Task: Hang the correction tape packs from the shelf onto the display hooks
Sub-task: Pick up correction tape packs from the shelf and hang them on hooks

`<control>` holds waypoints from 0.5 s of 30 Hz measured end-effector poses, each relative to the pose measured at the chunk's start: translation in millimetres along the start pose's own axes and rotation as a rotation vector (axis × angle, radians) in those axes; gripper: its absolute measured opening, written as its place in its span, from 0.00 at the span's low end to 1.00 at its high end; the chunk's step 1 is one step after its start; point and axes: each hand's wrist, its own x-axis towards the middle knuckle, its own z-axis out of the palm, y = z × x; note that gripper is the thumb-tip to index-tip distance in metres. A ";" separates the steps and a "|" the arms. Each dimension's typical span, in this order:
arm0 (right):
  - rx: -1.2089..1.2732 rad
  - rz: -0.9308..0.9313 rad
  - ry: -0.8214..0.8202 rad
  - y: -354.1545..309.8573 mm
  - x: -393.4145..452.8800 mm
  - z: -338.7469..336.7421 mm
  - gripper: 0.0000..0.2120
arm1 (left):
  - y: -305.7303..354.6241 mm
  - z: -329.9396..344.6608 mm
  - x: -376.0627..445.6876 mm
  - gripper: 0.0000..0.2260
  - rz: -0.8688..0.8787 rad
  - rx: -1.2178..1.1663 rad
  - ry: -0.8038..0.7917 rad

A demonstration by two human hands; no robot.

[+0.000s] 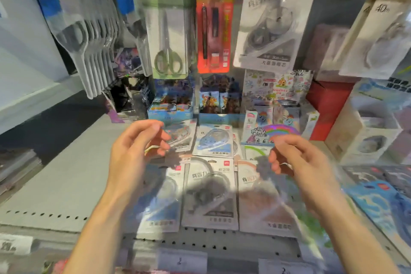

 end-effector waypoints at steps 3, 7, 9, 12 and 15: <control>-0.027 0.008 0.032 7.6 2.1 42.0 0.06 | -4.8 -41.8 22.6 0.07 -0.062 0.011 0.008; -0.028 0.032 0.035 16.7 8.8 98.9 0.04 | -1.4 -91.1 55.6 0.06 -0.119 0.034 0.006; -0.020 0.039 0.035 22.3 14.7 123.2 0.04 | -1.0 -112.4 74.8 0.07 -0.144 0.081 0.001; -0.046 0.054 0.012 30.1 25.9 154.3 0.05 | -6.9 -135.2 102.3 0.07 -0.148 0.263 -0.077; -0.054 0.067 -0.038 36.5 39.7 177.6 0.05 | -21.4 -144.2 126.3 0.05 -0.133 0.445 -0.212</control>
